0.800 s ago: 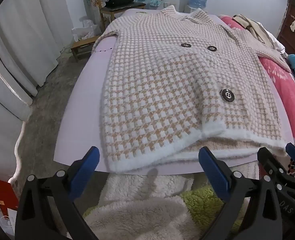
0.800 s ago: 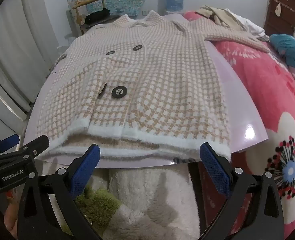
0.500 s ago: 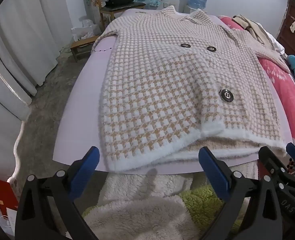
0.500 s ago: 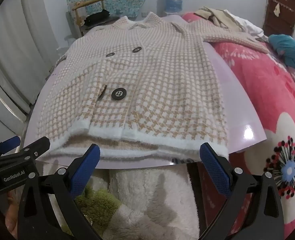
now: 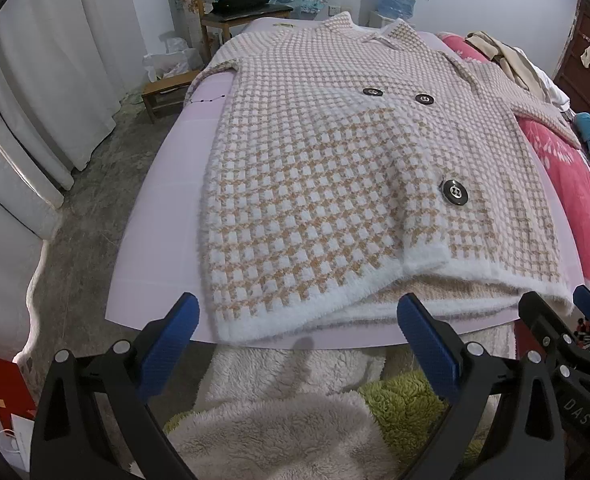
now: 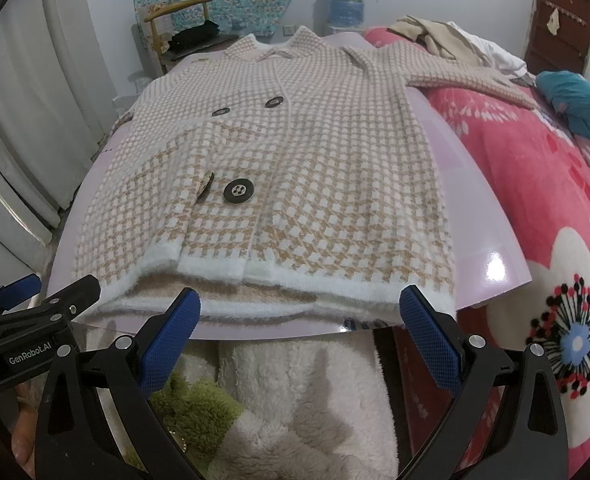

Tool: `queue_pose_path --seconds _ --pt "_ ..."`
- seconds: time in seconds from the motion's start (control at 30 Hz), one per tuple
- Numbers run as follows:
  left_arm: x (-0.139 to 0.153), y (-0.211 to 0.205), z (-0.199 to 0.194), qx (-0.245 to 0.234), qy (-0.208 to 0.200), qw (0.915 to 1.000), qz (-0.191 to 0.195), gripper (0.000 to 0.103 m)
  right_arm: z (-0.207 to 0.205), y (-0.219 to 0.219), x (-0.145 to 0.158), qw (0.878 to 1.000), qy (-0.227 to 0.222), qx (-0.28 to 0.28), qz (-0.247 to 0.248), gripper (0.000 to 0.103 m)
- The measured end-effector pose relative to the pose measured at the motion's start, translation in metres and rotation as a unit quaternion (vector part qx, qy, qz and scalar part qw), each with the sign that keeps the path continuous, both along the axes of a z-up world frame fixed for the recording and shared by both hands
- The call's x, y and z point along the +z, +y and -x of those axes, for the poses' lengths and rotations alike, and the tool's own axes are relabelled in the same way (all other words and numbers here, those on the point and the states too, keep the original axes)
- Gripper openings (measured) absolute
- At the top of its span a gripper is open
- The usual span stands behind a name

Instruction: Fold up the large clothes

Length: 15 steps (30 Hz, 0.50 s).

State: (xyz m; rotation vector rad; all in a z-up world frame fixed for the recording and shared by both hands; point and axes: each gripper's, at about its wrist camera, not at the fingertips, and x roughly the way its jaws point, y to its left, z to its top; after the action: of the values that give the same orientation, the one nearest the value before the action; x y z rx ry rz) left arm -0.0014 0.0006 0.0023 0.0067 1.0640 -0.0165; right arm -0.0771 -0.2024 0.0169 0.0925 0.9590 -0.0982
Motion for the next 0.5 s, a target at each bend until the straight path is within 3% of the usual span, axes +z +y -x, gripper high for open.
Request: queue_pose_path --seconds 0.5 --pt "0.0014 0.0023 -0.0003 0.000 -0.001 1.0000 0.000 0.097 -0.0002 0.0013 0.0042 1.000 -0.003 0.001 0.002 0.095"
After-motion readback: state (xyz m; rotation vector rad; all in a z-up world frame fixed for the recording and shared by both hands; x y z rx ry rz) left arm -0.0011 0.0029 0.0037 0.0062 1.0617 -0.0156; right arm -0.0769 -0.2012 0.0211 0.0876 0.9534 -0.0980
